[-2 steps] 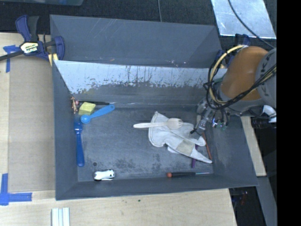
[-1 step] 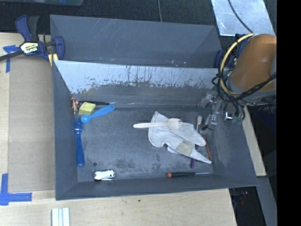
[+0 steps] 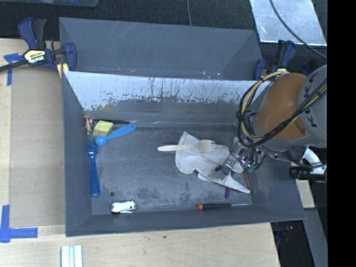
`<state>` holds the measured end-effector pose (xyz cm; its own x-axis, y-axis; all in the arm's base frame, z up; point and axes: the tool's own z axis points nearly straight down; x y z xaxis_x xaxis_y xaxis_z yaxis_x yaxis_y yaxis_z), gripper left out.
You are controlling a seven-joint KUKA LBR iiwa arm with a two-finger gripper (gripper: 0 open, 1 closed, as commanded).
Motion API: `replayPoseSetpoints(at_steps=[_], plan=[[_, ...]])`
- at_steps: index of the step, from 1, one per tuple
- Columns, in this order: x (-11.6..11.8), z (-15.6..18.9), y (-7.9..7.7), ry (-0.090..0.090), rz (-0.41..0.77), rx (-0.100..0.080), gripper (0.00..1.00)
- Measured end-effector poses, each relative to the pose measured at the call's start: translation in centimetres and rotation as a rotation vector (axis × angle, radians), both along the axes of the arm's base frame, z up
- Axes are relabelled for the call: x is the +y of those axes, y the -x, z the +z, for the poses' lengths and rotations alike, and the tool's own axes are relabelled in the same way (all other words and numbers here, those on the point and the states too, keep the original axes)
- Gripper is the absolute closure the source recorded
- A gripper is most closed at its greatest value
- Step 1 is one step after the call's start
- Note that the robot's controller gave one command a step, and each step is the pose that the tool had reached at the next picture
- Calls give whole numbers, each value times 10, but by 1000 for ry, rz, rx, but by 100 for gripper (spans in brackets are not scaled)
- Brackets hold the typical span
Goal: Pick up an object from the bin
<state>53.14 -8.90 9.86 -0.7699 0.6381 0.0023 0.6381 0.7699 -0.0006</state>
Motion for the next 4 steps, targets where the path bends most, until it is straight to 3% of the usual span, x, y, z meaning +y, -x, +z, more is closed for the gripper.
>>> replayPoseSetpoints(at_steps=[1, 2, 3, 4], plan=[[-21, -27, -34, 5, -42, -23, 0], [-29, -24, 29, 1, -143, -28, 100], [-29, -24, 29, 1, -143, -28, 100], [-29, 20, 33, 1, -142, -16, 100]])
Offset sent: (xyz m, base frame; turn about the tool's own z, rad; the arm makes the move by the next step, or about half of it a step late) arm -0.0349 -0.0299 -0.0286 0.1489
